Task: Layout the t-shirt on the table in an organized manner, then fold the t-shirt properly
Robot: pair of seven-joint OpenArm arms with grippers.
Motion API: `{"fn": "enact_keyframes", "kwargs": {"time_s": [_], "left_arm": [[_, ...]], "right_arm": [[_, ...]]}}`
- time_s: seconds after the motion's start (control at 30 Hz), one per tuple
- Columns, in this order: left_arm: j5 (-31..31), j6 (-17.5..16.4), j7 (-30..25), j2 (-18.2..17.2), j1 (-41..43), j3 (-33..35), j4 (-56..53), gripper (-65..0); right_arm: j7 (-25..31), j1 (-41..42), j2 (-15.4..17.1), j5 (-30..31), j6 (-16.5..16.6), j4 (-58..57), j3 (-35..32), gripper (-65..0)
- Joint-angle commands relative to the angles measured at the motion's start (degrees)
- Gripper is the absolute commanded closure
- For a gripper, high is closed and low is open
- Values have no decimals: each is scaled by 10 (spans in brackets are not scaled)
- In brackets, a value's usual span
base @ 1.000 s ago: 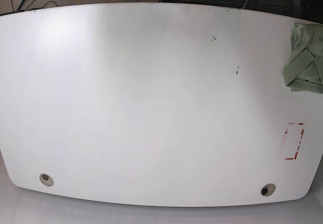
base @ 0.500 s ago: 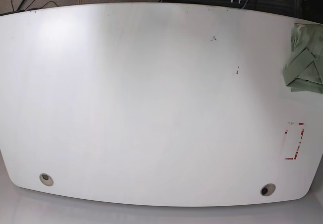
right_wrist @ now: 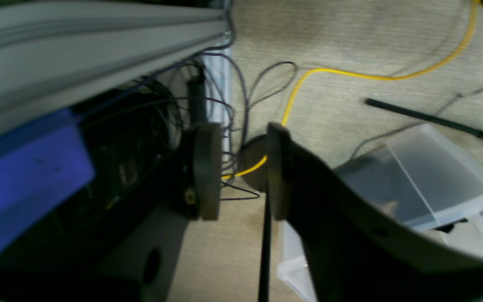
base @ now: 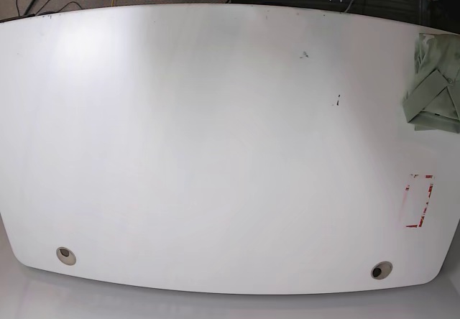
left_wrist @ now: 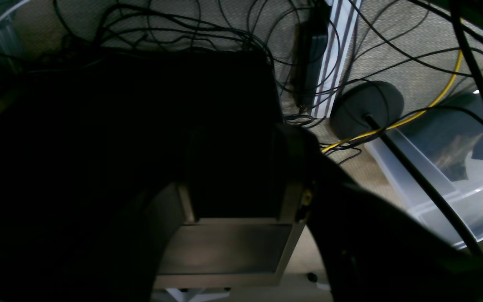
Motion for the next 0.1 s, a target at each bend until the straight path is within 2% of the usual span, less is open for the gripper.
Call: {"fn": "enact_keyframes", "kwargs": {"time_s": [0.0,0.07], "left_arm": [[-2,1,-4,-3,2,0,0,-235],[-1,1,-8,-3,2,0,0,-235]], "right_arm": [[5,-5,2,1,6,0,0,-173],[5,-4,1,1,6,0,0,-173]]}}
